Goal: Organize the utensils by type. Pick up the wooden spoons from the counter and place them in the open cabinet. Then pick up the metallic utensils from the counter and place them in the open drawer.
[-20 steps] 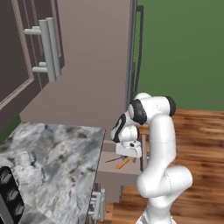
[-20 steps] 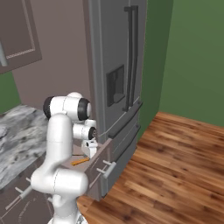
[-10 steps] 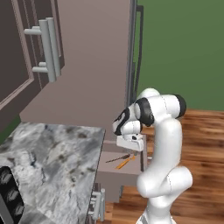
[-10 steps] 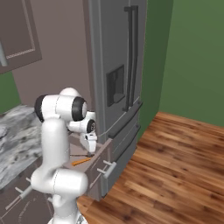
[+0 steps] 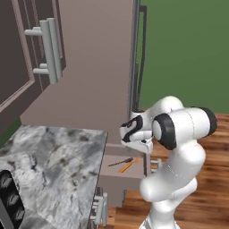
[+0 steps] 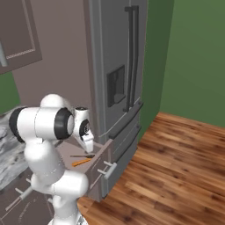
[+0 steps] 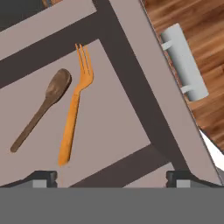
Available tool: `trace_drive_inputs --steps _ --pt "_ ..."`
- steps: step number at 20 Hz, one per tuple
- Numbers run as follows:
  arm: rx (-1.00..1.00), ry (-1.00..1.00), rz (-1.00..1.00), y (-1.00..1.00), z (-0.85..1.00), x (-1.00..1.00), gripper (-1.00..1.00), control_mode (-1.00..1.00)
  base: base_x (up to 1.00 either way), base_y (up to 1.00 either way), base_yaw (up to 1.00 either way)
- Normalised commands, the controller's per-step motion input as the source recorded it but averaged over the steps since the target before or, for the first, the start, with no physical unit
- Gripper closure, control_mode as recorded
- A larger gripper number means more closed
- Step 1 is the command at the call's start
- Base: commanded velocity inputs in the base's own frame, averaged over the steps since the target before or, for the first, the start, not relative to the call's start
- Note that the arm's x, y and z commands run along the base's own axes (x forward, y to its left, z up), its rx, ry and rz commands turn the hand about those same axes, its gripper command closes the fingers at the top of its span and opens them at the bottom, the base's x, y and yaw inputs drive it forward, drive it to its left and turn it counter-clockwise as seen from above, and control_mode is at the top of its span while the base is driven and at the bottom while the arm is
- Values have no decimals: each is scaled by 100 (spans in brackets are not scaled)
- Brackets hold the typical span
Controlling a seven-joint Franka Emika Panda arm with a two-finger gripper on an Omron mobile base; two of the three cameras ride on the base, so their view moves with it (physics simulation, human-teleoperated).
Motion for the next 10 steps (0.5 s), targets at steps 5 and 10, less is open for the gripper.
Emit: trace_drive_inputs --steps 5,10 --pt "0 -7 25 0 70 -50 -100 -100 0 0 0" --pt "0 -1 30 0 70 -56 -100 -100 0 0 0"
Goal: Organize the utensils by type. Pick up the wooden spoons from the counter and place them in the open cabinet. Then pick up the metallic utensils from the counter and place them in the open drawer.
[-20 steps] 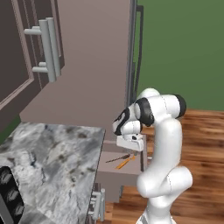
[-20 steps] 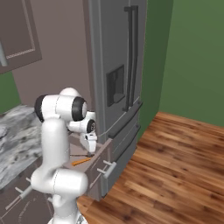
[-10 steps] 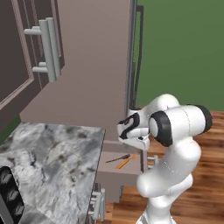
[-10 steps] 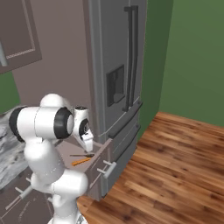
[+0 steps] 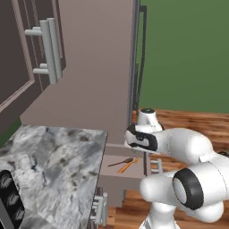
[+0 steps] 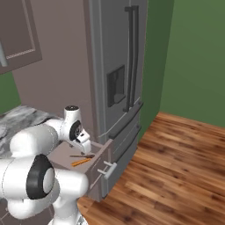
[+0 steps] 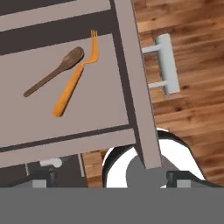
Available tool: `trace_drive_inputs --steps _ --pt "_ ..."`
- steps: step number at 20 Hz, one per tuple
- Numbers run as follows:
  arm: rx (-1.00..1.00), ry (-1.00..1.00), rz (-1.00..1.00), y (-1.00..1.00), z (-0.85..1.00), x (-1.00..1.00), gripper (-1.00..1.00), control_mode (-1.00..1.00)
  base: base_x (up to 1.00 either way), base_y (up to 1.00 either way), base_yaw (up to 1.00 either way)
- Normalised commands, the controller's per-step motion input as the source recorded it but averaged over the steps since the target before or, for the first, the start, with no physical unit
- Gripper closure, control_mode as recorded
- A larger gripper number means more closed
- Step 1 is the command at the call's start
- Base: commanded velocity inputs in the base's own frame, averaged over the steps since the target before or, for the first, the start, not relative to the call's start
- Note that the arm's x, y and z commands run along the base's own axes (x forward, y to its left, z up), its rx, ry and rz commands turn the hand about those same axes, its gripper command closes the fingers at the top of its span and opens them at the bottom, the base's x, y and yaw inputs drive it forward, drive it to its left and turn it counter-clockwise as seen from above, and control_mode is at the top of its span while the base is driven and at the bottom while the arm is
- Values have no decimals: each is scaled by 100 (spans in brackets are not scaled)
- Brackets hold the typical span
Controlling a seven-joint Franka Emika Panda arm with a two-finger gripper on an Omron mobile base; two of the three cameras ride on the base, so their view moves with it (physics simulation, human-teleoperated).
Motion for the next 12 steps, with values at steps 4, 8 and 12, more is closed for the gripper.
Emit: trace_drive_inputs --steps 4,8,12 --pt "0 -11 36 0 55 -62 -100 -100 0 0 0" --pt "-1 -24 32 0 56 -57 -100 -100 0 0 0" --pt "-7 -29 30 0 53 -52 -100 -100 0 0 0"
